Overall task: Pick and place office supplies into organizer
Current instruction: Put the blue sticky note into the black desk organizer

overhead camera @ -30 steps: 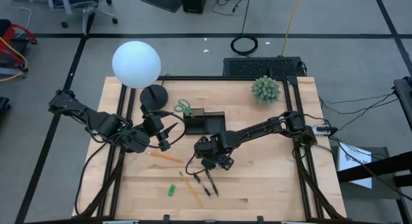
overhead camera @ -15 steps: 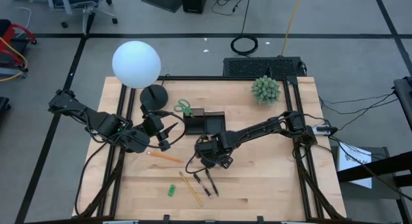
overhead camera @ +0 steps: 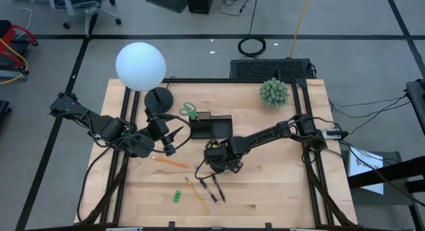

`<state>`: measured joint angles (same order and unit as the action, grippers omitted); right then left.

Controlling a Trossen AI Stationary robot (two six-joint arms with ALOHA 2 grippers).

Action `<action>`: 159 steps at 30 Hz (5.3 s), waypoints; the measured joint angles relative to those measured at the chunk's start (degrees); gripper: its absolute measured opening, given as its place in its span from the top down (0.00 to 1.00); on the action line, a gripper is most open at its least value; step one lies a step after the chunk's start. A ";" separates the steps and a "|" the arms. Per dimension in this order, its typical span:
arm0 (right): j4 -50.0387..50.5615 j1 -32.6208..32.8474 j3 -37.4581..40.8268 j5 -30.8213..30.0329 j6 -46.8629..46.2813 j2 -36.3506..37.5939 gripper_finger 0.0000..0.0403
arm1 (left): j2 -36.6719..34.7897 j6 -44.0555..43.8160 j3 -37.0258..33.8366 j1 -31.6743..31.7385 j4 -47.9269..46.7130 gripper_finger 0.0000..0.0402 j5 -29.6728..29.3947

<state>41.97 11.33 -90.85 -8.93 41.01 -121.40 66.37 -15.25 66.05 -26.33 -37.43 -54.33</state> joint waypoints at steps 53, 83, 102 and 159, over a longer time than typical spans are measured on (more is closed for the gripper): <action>-3.99 1.90 -0.61 -0.04 0.16 1.53 0.12 | 0.00 0.03 -0.01 0.00 -0.08 0.51 -0.04; -1.90 1.90 -0.66 -2.88 -8.61 1.59 0.12 | 0.00 0.02 -0.01 0.00 -0.07 0.51 -0.02; -5.18 -4.30 -0.66 15.12 -48.54 1.59 0.12 | 0.00 -0.15 -0.01 0.00 -0.02 0.51 -0.02; -6.85 -5.27 7.50 13.70 -29.80 1.26 0.80 | -0.01 0.02 -0.01 0.00 0.20 0.51 -0.02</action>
<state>35.12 6.07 -83.35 4.78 11.21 -120.14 66.36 -15.22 66.04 -26.33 -37.23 -54.35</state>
